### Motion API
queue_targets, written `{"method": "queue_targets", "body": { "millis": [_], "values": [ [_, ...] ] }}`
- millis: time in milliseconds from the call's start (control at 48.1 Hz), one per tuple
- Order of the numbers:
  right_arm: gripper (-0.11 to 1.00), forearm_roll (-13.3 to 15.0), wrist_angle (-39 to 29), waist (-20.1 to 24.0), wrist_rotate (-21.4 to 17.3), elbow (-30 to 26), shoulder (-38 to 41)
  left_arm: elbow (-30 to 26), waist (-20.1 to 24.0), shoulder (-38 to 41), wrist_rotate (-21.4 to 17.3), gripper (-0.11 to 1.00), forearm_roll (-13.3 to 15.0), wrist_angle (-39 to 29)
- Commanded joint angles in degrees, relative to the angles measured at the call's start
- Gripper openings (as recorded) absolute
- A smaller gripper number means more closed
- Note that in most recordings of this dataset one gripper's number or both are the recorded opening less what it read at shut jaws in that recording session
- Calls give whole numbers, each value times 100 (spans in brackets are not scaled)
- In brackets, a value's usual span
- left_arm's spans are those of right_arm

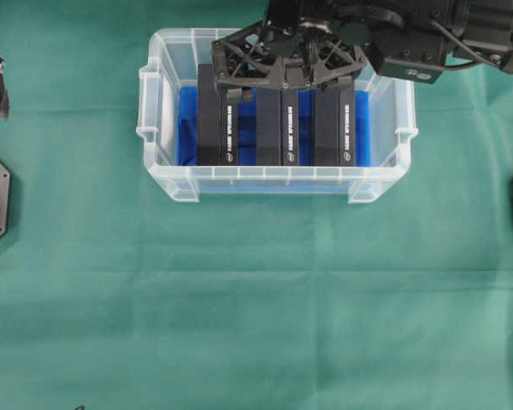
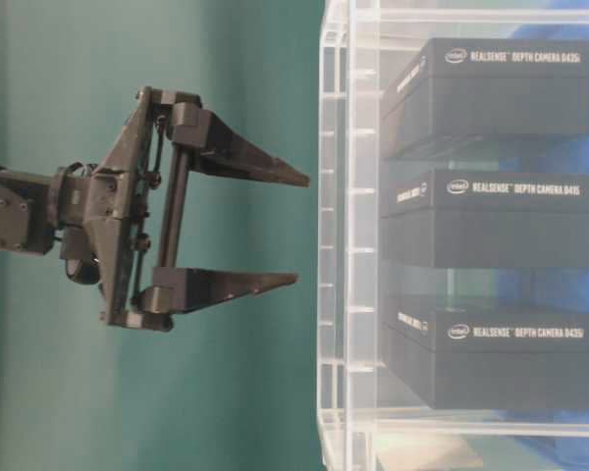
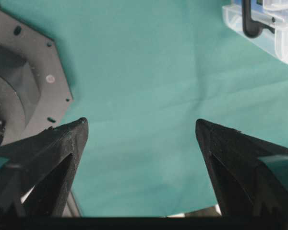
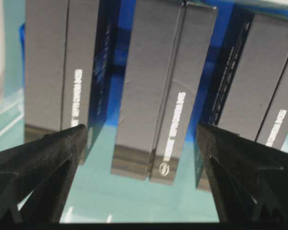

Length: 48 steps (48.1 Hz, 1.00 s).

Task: Take out the box from the case.
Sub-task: 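Lower the open right gripper around the middle black box and close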

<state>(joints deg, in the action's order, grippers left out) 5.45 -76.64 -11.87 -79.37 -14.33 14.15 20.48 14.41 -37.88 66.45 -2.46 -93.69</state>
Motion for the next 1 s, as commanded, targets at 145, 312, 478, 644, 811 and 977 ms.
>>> {"method": "queue_targets", "body": {
  "millis": [145, 312, 478, 644, 811, 977],
  "values": [
    [95, 70, 325, -26, 0, 255, -88, -53, 18, 0, 18, 98, -26, 18],
    [95, 70, 659, -35, -9, 457, -88, -53, 18, 0, 26, 98, -26, 18],
    [95, 70, 747, -70, 0, 624, -79, -53, 18, 9, 35, 98, -26, 18],
    [95, 62, 896, -97, 9, 721, -26, -53, 18, 26, 26, 98, -26, 18],
    [95, 53, 932, -132, 26, 791, 70, -53, 9, 35, 35, 98, -26, 18],
    [95, 18, 1020, -176, 62, 853, 158, -53, 18, 35, 35, 98, -26, 18]
  ]
}}
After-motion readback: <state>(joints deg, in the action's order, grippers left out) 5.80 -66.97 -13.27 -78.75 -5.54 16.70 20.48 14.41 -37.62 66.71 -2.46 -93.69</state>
